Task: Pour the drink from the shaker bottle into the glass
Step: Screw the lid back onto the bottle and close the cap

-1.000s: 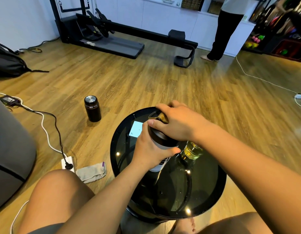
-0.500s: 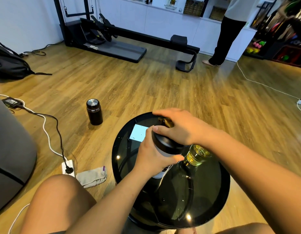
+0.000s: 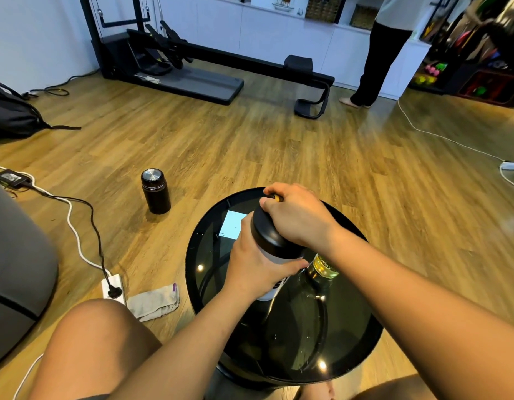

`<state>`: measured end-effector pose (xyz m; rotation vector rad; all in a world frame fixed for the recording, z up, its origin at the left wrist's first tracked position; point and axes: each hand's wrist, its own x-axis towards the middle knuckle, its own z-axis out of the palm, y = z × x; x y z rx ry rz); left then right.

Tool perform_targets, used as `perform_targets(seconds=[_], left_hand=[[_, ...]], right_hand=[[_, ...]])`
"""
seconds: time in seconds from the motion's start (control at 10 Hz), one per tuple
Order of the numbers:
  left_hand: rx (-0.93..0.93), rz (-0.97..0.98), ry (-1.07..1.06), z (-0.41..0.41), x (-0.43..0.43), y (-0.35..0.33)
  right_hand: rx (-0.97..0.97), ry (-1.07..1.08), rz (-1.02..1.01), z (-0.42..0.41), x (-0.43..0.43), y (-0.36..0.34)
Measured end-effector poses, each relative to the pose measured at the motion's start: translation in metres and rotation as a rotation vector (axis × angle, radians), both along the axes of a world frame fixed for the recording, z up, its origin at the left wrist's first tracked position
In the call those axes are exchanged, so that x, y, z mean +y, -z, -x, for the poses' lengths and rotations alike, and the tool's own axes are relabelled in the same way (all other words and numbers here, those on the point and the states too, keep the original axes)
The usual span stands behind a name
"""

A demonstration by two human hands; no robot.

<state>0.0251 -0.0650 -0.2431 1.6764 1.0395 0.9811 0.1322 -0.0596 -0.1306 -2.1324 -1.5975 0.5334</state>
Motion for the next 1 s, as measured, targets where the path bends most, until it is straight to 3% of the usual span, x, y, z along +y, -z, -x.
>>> perform_targets(seconds=[0.1, 0.2, 0.3, 0.4, 0.6, 0.7, 0.8, 0.9, 1.0], left_hand=[[0.007, -0.007, 0.0, 0.0, 0.0, 0.002], [0.037, 0.015, 0.016, 0.003, 0.002, 0.001], [0.074, 0.028, 0.046, 0.008, 0.009, 0.0], [0.064, 0.04, 0.059, 0.008, 0.011, 0.0], [0.073, 0.01, -0.008, 0.002, 0.009, 0.004], [0.098, 0.021, 0.006, 0.002, 0.011, 0.004], [0.091, 0.029, 0.026, 0.005, 0.014, 0.003], [0.063, 0.003, 0.097, 0.012, 0.017, 0.0], [0.048, -0.004, 0.152, 0.016, 0.018, -0.002]], right_hand=[[0.04, 0.077, 0.034, 0.003, 0.001, 0.003], [0.006, -0.05, 0.058, -0.002, -0.005, -0.007], [-0.226, -0.463, 0.027, -0.014, -0.02, -0.024], [-0.305, -0.537, -0.003, -0.018, -0.028, -0.021], [-0.124, -0.163, -0.277, 0.005, -0.034, 0.009], [-0.146, -0.056, -0.299, 0.013, -0.032, 0.013], [-0.218, -0.207, -0.222, 0.003, -0.033, 0.006], [-0.384, -0.514, -0.115, -0.021, -0.03, -0.004], [-0.445, -0.598, -0.092, -0.03, -0.024, -0.009]])
